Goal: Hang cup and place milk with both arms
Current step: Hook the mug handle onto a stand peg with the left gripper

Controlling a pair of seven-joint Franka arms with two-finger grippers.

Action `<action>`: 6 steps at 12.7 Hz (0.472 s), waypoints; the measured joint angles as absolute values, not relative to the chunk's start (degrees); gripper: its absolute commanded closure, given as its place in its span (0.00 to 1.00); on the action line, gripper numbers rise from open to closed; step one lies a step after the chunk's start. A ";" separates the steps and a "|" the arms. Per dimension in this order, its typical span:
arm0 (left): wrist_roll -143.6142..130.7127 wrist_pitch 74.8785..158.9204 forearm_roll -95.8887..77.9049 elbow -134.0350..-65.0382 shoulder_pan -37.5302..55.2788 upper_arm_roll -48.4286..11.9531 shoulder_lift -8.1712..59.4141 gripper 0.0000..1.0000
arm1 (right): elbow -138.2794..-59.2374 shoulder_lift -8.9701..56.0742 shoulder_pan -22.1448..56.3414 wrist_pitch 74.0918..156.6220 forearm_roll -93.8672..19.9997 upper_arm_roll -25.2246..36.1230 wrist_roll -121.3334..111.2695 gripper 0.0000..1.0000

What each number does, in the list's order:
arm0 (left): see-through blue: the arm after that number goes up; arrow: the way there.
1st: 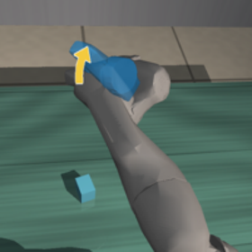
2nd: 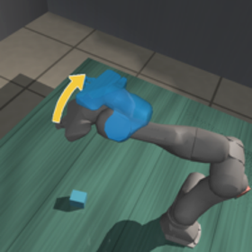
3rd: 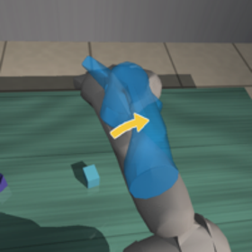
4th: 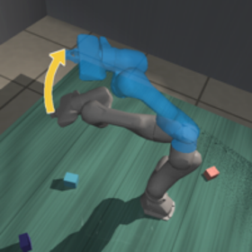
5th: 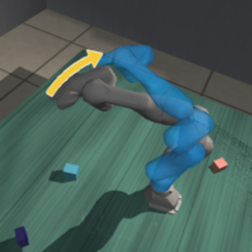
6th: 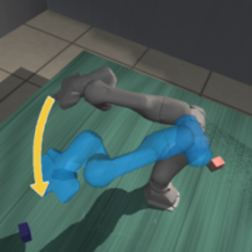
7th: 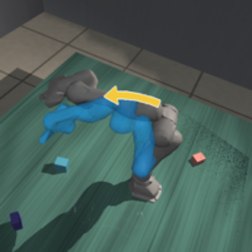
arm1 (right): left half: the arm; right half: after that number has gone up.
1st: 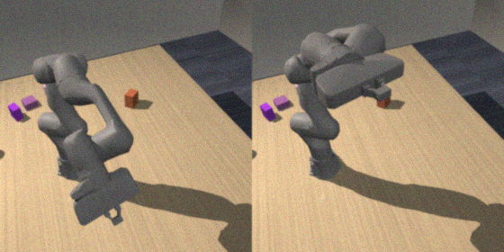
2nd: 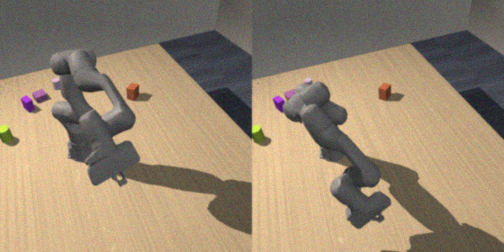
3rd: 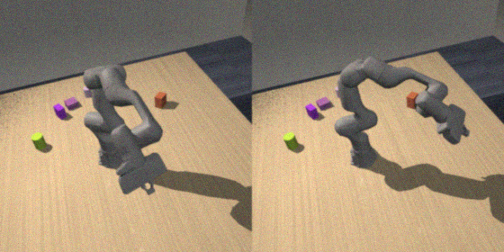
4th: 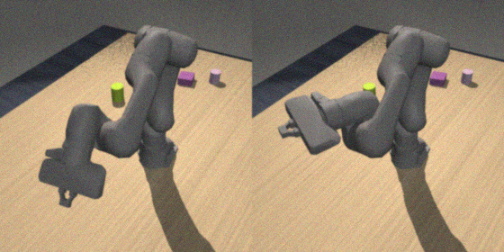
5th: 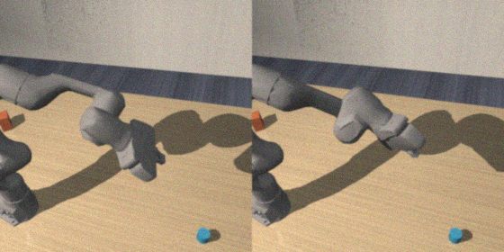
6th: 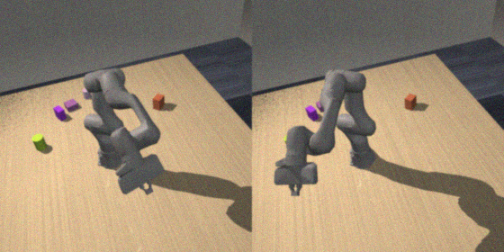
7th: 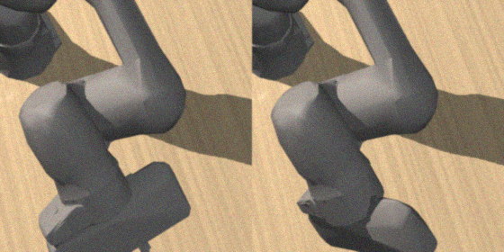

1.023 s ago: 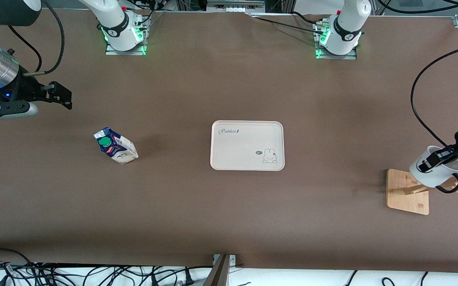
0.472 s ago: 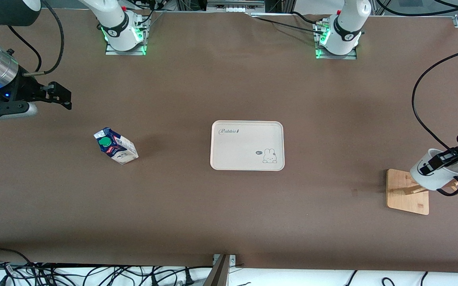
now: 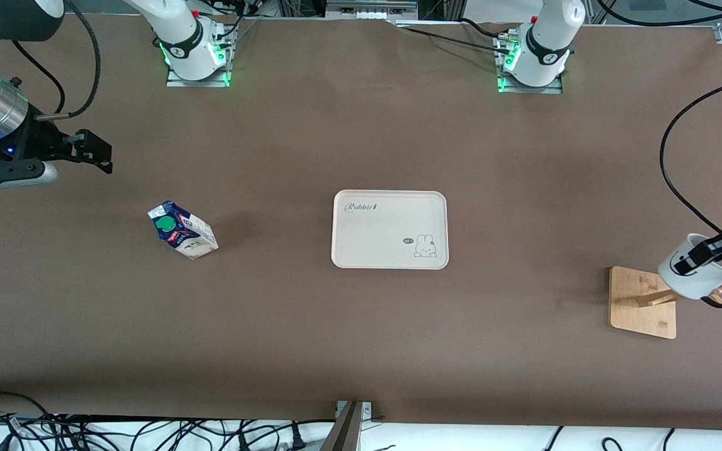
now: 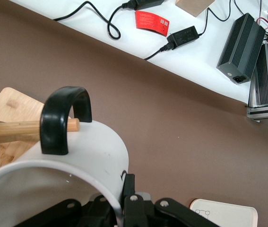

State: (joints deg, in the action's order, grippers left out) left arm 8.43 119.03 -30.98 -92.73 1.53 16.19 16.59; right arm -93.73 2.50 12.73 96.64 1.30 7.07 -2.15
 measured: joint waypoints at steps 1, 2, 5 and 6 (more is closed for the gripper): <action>8.85 118.65 -31.02 -92.82 1.46 16.36 16.74 1.00 | -93.72 2.50 12.72 96.71 1.30 7.07 -2.15 0.00; 9.77 118.46 -31.16 -92.98 1.34 16.47 16.92 1.00 | -93.72 2.50 12.72 96.73 1.30 7.08 -2.15 0.00; 14.37 118.20 -32.51 -94.27 0.76 16.68 17.26 1.00 | -93.71 2.50 12.71 96.76 1.30 7.08 -2.14 0.00; 16.17 118.19 -32.63 -94.84 0.55 16.96 17.28 1.00 | -93.71 2.50 12.71 96.77 1.30 7.08 -2.14 0.00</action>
State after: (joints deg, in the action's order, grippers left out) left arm 16.17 118.19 -32.63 -94.84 0.55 16.96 17.28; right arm -93.71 2.50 12.71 96.77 1.30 7.08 -2.14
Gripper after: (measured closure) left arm 0.943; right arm 0.000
